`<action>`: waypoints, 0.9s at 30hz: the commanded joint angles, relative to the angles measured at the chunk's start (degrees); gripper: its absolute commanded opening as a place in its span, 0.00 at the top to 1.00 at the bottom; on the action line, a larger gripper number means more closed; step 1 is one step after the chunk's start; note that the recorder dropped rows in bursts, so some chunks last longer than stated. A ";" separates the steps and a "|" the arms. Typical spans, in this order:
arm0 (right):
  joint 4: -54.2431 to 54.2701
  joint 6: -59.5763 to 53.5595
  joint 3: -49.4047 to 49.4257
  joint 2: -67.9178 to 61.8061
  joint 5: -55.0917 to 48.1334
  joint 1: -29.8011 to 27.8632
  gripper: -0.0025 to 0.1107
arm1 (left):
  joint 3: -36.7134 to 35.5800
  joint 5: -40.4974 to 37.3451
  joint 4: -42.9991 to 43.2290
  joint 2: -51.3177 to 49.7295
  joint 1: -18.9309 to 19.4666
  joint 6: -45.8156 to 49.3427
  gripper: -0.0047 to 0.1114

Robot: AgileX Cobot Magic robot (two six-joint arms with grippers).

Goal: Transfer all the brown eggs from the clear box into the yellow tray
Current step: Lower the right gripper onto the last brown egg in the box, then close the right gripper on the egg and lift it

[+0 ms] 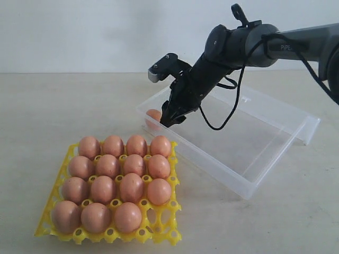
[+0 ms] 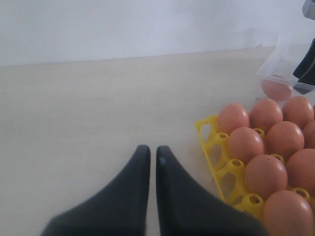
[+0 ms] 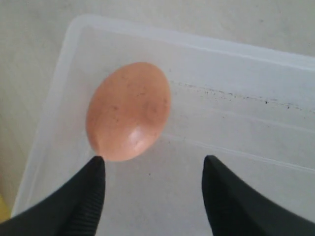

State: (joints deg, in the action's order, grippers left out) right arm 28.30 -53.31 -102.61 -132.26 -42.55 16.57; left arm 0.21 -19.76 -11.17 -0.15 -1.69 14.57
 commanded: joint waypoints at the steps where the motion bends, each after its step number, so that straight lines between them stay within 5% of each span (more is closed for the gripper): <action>1: 4.05 0.01 -0.43 0.56 0.33 -0.03 0.52 | -0.21 0.24 0.08 0.15 -0.25 0.08 0.92; 8: 15.42 6.75 -0.43 0.56 7.98 -0.03 0.52 | -0.21 0.24 0.08 0.15 -0.25 0.08 0.92; 27: 16.36 7.12 -0.43 -4.57 7.48 -0.03 0.52 | -0.21 0.24 0.08 0.15 -0.25 0.08 0.92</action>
State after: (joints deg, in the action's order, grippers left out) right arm 44.75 -45.94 -102.70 -136.19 -35.29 16.57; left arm 0.21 -19.76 -11.17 -0.15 -1.69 14.57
